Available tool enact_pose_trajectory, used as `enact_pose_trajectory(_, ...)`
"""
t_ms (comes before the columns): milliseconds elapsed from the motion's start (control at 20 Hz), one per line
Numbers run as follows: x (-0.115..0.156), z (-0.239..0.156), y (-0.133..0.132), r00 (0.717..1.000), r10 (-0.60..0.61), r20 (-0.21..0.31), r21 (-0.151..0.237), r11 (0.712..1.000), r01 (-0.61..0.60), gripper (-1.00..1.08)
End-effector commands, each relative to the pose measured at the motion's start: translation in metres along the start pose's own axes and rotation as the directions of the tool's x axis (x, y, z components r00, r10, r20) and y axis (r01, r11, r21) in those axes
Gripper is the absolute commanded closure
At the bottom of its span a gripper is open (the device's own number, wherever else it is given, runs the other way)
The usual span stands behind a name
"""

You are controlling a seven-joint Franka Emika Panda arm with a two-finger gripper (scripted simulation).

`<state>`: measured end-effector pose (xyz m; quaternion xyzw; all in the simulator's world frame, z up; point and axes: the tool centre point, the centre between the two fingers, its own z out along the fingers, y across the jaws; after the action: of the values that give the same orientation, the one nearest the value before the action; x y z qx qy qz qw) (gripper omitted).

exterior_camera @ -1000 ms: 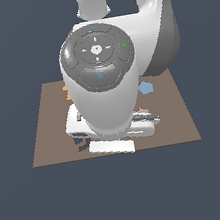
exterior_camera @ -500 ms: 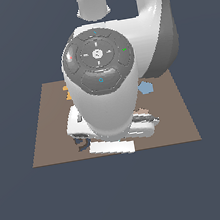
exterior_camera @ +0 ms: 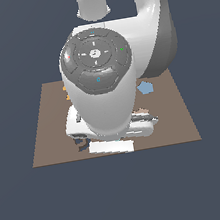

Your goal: Insert a designated object into the corresponding slot on a board.

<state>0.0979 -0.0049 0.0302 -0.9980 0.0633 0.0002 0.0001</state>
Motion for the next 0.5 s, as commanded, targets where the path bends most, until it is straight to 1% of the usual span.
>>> enact_pose_trajectory(0,0.000,-0.001,0.003,1.000,-0.015,0.000,0.000,1.000,0.015,1.08)
enact_pose_trajectory(450,-0.004,-0.003,0.025,0.991,-0.137,-0.001,0.000,0.991,0.137,1.08)
